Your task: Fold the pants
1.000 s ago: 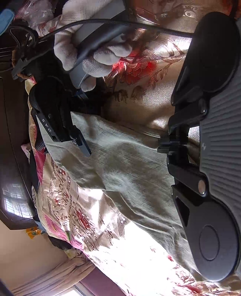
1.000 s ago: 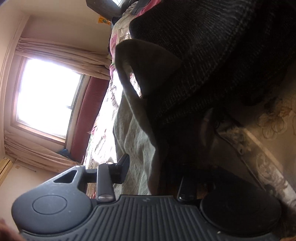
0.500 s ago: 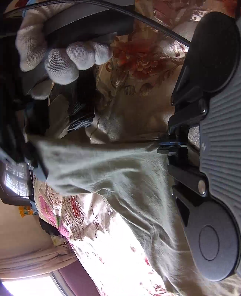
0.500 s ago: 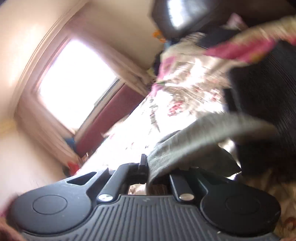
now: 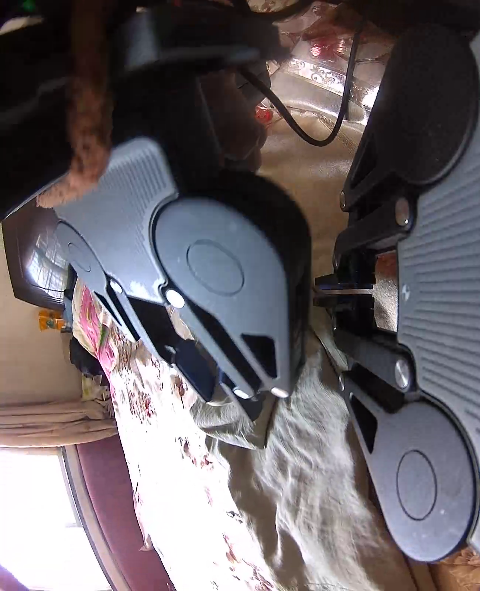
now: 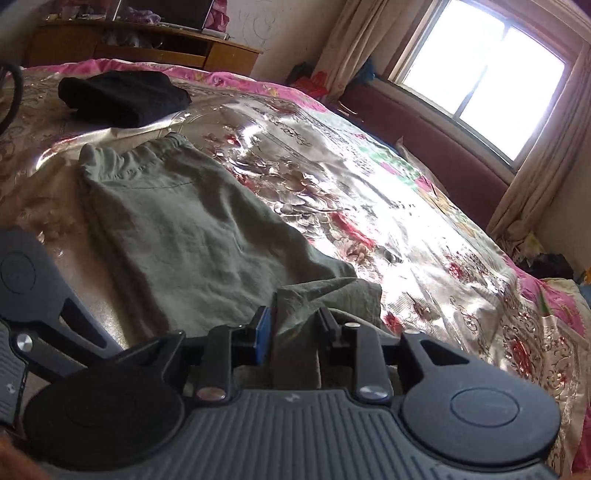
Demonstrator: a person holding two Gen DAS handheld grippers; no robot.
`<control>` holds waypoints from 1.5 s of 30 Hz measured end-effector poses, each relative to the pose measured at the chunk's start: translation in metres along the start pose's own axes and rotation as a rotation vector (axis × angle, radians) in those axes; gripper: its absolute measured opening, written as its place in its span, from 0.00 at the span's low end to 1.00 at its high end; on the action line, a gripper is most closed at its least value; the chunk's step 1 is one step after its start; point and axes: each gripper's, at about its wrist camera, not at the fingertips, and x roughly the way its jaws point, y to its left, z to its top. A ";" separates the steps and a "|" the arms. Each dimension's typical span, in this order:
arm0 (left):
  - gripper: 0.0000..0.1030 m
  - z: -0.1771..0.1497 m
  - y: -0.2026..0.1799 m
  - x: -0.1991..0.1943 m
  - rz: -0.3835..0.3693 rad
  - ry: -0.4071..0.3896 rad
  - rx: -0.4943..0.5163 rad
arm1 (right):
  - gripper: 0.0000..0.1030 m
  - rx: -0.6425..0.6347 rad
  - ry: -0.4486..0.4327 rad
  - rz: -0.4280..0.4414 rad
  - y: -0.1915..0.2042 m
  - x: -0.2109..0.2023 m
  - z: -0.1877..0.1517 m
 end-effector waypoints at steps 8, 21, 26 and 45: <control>0.19 -0.017 0.012 -0.006 -0.014 -0.056 -0.094 | 0.54 -0.051 -0.003 0.066 0.011 -0.002 0.009; 0.19 -0.019 0.041 -0.020 -0.035 -0.145 -0.167 | 0.54 0.848 0.150 -0.020 -0.077 0.002 -0.016; 0.20 -0.002 0.039 -0.015 0.042 -0.156 -0.116 | 0.55 1.054 0.167 0.023 -0.099 0.032 -0.037; 0.20 -0.011 0.046 -0.014 0.025 -0.150 -0.079 | 0.09 0.715 -0.121 0.135 -0.067 0.050 0.098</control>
